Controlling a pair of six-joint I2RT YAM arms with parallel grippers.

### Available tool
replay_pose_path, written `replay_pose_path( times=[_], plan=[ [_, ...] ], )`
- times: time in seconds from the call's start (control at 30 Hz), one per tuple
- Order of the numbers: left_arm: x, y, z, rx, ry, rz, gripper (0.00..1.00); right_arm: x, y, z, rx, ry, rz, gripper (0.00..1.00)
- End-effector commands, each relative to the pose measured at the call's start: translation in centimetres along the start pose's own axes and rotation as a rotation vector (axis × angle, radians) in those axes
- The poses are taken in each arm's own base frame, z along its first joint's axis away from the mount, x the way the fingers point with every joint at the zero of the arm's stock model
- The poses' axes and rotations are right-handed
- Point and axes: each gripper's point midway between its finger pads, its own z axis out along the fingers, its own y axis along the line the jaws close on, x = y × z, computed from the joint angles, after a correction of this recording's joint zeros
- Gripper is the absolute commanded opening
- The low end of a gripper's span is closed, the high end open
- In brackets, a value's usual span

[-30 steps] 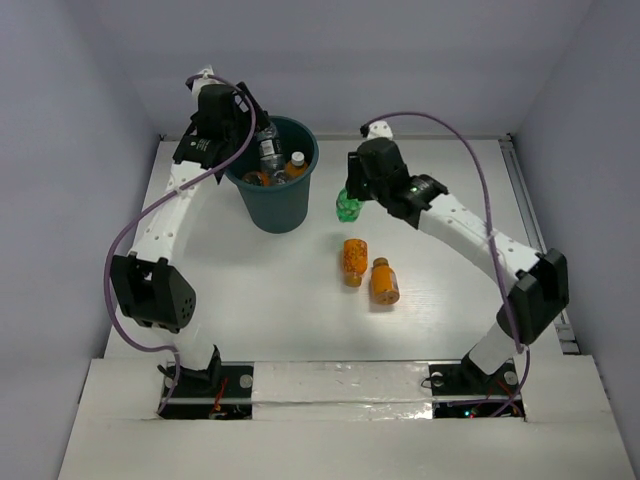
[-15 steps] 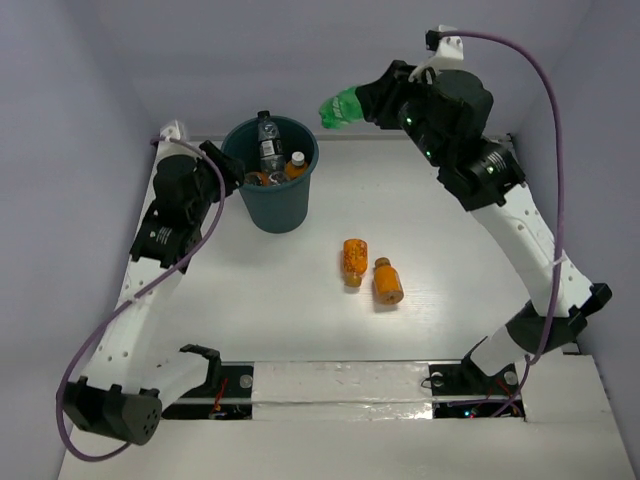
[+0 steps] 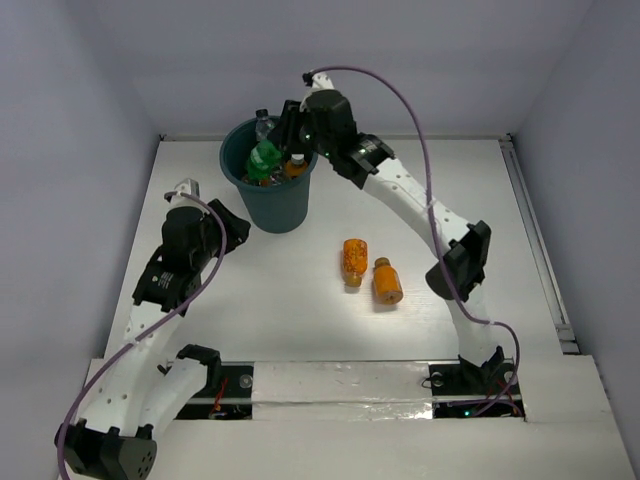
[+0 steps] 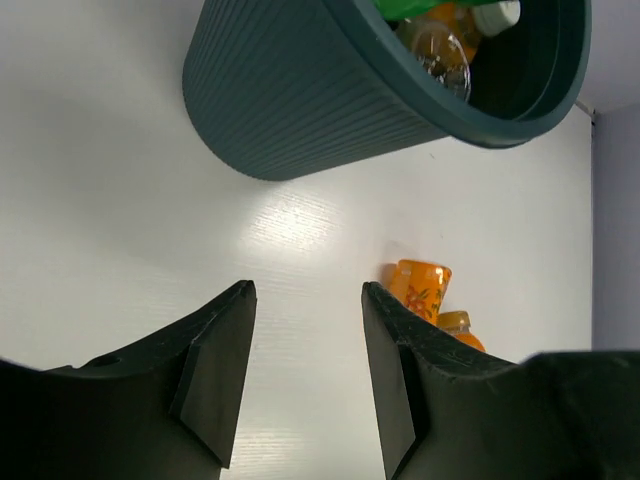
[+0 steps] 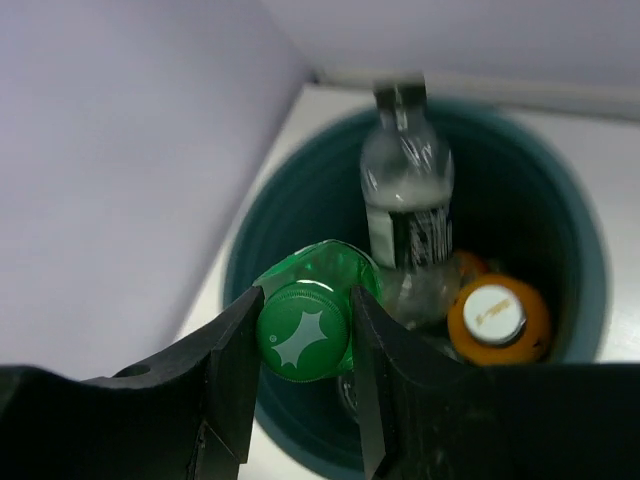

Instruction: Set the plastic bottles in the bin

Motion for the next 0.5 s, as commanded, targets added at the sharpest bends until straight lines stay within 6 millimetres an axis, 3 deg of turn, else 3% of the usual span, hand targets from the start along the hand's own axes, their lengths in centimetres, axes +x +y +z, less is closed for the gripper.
replay_pose_path(
  times=[0.0, 0.07, 0.17, 0.2, 0.27, 0.37, 0.47],
  plan=[
    [1.2, 0.0, -0.6, 0.030, 0.027, -0.015, 0.44, -3.0, 0.9, -0.4, 0.038, -0.114, 0.017, 0.21],
    [1.8, 0.3, -0.7, 0.027, 0.044, -0.011, 0.45, -1.8, -0.7, 0.1, 0.124, -0.101, -0.003, 0.24],
    [2.6, 0.7, -0.6, 0.026, 0.070, 0.005, 0.49, -0.4, -1.5, 0.4, 0.133, -0.077, -0.030, 0.51],
    [3.0, 0.8, -0.5, 0.025, 0.081, 0.012, 0.50, -0.8, -0.5, 0.2, 0.083, -0.082, -0.026, 0.68],
    [3.5, 0.9, -0.3, 0.033, 0.101, 0.020, 0.53, -0.5, 0.9, 0.2, 0.008, -0.058, -0.028, 0.80],
    [4.8, 0.3, 0.1, 0.059, 0.147, 0.040, 0.56, -2.2, 2.2, -0.8, -0.022, -0.074, -0.023, 0.85],
    [6.1, -0.7, 0.4, 0.092, 0.187, 0.070, 0.57, -4.9, 3.5, -2.9, -0.046, -0.128, -0.026, 0.94]
  ],
)
